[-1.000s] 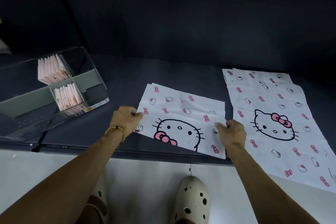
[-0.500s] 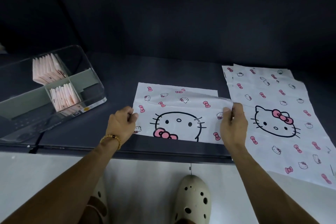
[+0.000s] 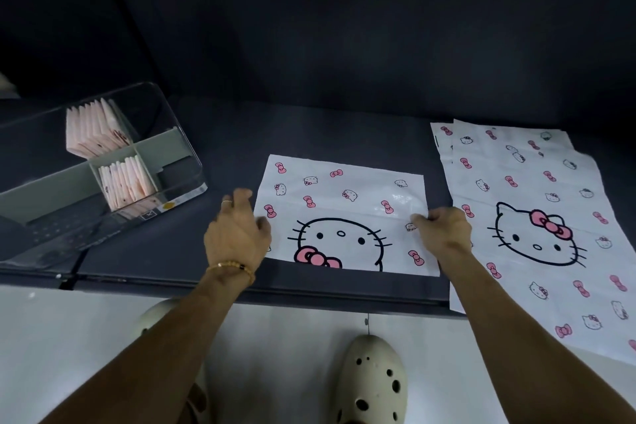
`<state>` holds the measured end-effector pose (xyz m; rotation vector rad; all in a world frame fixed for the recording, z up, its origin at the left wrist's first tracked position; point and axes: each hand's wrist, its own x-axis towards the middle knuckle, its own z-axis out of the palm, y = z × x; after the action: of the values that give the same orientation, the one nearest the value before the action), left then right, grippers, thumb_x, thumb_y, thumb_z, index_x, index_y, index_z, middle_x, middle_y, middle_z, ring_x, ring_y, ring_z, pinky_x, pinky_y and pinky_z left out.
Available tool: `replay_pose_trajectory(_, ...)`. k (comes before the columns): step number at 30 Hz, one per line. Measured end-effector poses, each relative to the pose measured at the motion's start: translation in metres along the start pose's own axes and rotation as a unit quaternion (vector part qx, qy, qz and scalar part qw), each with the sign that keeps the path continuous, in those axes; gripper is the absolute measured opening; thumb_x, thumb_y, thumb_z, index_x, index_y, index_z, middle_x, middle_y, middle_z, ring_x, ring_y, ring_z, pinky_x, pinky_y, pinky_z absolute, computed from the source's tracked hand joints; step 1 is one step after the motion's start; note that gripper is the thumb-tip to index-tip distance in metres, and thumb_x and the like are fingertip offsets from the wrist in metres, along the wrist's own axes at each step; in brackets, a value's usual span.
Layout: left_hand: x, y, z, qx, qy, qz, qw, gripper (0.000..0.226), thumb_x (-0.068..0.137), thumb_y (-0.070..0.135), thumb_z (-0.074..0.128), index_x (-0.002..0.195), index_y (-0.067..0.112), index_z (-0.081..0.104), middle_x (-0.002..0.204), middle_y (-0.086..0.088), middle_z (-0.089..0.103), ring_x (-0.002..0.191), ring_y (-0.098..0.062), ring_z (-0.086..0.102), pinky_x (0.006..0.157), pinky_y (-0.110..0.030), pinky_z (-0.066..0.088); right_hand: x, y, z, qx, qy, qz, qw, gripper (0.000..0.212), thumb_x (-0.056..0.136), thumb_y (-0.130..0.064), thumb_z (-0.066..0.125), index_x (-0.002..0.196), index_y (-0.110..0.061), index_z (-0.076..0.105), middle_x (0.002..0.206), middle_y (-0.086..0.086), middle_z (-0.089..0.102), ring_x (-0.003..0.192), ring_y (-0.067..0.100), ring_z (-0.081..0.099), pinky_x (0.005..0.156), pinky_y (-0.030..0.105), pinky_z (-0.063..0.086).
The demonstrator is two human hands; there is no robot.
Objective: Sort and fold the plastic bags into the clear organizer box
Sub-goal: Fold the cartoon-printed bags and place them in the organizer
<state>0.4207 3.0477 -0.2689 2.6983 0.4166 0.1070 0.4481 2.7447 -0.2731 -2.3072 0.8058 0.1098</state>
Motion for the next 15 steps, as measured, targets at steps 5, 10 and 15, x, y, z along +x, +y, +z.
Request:
replay_pose_trajectory(5,-0.018,0.010,0.021,0.019,-0.034,0.288,0.957,0.035,0.092,0.023,0.049,0.124,0.012,0.058,0.136,-0.011,0.052,0.123,-0.032,0.049,0.103,-0.043,0.038,0.004,0.000,-0.002,-0.004,-0.023,-0.006,1.000,0.026,0.086,-0.025,0.064,0.074,-0.001,0.068,0.070,0.013,0.064,0.067,0.026,0.058,0.058,0.026,0.043)
replay_pose_trajectory(10,-0.020,0.000,0.034,0.095,-0.118,0.320,0.935,0.065,0.093,0.054,0.017,0.149,0.021,0.022,0.157,0.002,0.018,0.146,-0.016,0.008,0.119,-0.033,0.003,0.009,0.002,-0.002,-0.007,-0.025,-0.008,1.000,0.029,0.087,-0.027,0.064,0.078,0.001,0.066,0.077,0.016,0.066,0.073,0.028,0.059,0.063,0.030,0.046)
replay_pose_trajectory(15,-0.018,-0.001,0.036,0.122,-0.135,0.311,0.933,0.081,0.084,0.070,0.011,0.151,0.025,0.008,0.159,0.005,0.005,0.146,-0.013,-0.004,0.119,-0.034,-0.003,-0.010,-0.003,0.001,-0.061,0.082,-0.019,0.995,0.028,0.085,-0.031,0.067,0.099,-0.008,0.058,0.087,0.007,0.060,0.089,0.032,0.058,0.066,0.030,0.040)
